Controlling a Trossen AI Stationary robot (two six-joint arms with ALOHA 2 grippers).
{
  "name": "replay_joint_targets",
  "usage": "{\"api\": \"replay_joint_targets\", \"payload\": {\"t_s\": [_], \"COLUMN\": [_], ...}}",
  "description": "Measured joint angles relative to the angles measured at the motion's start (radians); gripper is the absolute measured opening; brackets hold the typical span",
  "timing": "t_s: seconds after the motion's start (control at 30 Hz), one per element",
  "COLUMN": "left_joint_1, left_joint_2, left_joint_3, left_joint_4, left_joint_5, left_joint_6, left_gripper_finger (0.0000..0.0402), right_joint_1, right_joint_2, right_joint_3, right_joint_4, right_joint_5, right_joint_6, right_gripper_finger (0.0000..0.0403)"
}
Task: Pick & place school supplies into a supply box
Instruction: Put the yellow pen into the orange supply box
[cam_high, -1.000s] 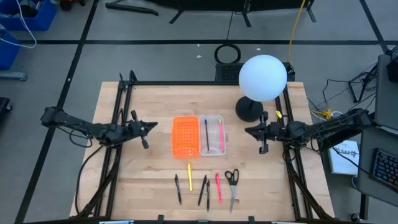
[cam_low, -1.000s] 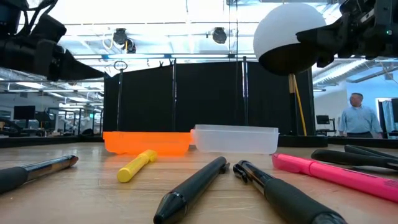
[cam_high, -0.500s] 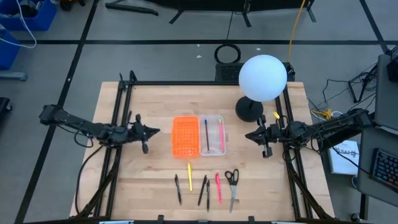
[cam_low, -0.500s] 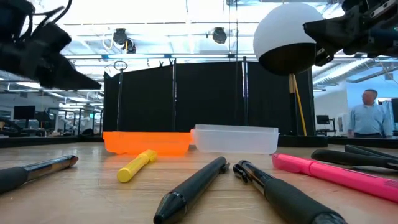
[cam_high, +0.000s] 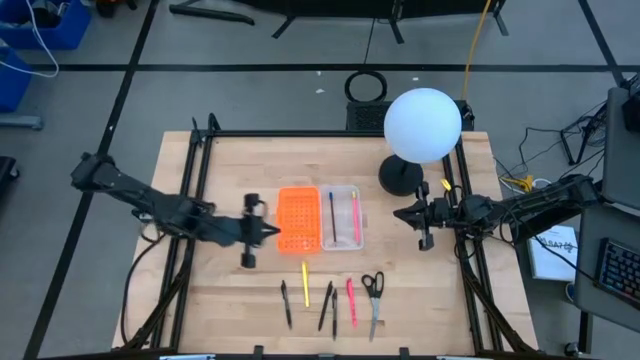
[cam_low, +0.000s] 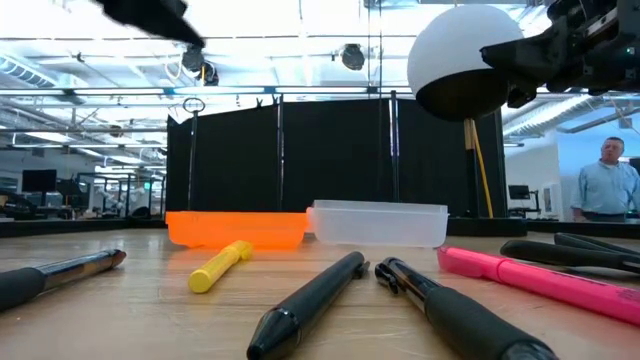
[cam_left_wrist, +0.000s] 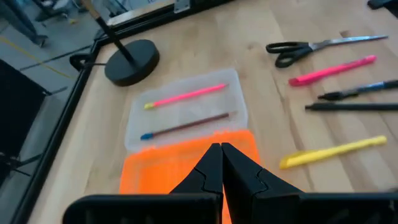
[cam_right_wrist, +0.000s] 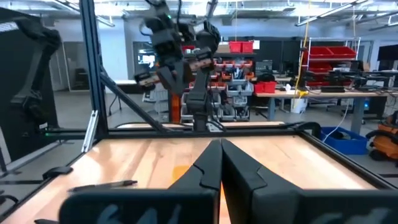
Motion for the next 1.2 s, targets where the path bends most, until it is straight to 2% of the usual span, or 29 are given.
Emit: {"api": "replay_joint_targets", "payload": {"t_s": [0.1, 0.2, 0.3, 0.43, 0.53, 0.67, 0.87, 1.03, 1.2], "left_joint_1": [0.028, 0.050, 0.049, 0.030, 0.017, -0.003, -0.041, -0.041, -0.039], "left_joint_2": [0.159, 0.324, 0.477, 0.641, 0.738, 0.824, 0.898, 0.952, 0.983], "left_joint_3": [0.177, 0.364, 0.532, 0.690, 0.759, 0.801, 0.805, 0.880, 0.988], "left_joint_4": [-0.066, -0.185, -0.267, -0.331, -0.401, -0.432, -0.458, -0.449, -0.459], "left_joint_5": [0.017, 0.149, 0.256, 0.271, 0.320, 0.324, 0.293, 0.307, 0.442], "left_joint_6": [-0.031, 0.000, 0.080, 0.270, 0.466, 0.604, 0.865, 0.830, 0.811], "left_gripper_finger": [0.0008, 0.0011, 0.0033, 0.0077, 0.0114, 0.0156, 0.0185, 0.0189, 0.0189], "right_joint_1": [0.000, 0.000, 0.000, 0.000, 0.000, 0.000, 0.000, 0.000, 0.000], "right_joint_2": [-0.001, 0.000, 0.000, -0.001, 0.000, 0.000, 0.000, 0.000, 0.000], "right_joint_3": [0.000, 0.000, 0.000, 0.000, 0.000, -0.001, -0.001, -0.001, -0.001], "right_joint_4": [0.001, 0.004, 0.004, 0.004, 0.004, 0.004, 0.004, 0.011, 0.011], "right_joint_5": [0.000, 0.000, -0.001, -0.001, -0.001, -0.001, -0.001, -0.002, -0.002], "right_joint_6": [-0.002, -0.002, -0.005, -0.045, -0.058, -0.059, -0.063, -0.074, -0.058], "right_gripper_finger": [0.0000, 0.0000, 0.0000, 0.0000, 0.0000, 0.0000, 0.0000, 0.0000, 0.0000]}}
